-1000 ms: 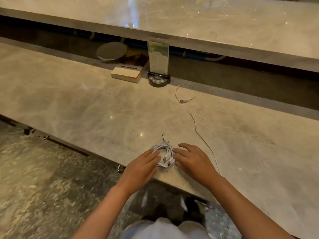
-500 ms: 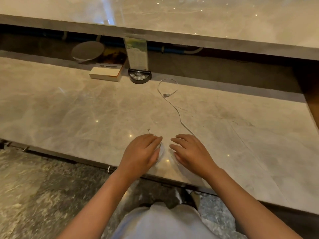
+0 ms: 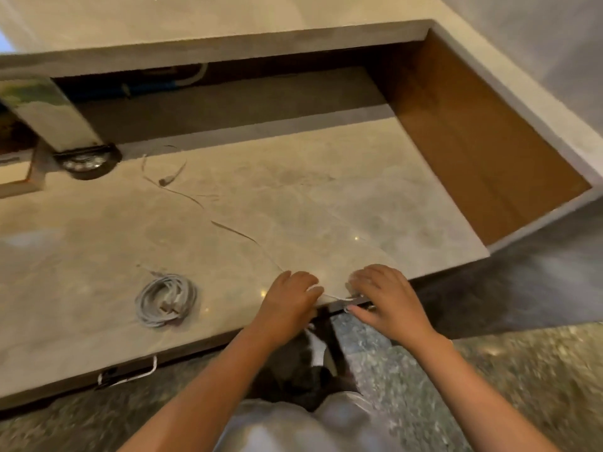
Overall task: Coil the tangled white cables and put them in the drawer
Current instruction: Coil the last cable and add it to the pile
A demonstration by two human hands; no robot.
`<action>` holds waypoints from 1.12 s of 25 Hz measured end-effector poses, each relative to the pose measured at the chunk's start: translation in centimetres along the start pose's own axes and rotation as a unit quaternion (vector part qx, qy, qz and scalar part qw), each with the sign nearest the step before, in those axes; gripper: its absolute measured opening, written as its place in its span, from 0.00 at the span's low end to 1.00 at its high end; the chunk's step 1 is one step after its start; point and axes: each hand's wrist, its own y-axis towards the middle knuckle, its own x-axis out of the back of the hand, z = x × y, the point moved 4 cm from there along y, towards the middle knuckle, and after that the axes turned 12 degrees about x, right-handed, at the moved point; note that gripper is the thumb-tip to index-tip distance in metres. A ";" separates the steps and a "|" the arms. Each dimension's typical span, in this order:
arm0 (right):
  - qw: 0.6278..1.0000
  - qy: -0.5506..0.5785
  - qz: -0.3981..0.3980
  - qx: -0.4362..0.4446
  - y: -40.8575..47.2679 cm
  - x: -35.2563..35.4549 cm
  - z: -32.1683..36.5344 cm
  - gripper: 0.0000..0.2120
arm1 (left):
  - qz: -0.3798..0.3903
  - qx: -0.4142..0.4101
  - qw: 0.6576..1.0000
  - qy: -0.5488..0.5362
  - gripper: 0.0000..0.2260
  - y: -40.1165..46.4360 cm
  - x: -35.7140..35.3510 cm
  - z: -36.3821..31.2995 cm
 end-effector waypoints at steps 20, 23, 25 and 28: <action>0.883 0.460 0.020 -0.092 7.9 5.6 -4.5 0.09 | -0.177 0.154 0.972 -0.026 0.10 5.5 7.1 -3.7; 0.816 0.559 0.018 -0.145 6.8 5.6 -5.8 0.09 | -0.275 0.268 0.903 -0.191 0.09 6.5 9.3 -3.1; 0.795 0.588 0.034 -0.144 6.1 5.4 -6.5 0.09 | -0.343 0.330 0.844 -0.246 0.04 6.9 11.4 -1.8; 0.719 0.675 0.030 -0.163 6.5 6.0 -7.8 0.09 | -0.344 0.401 0.784 -0.325 0.04 6.8 12.7 0.8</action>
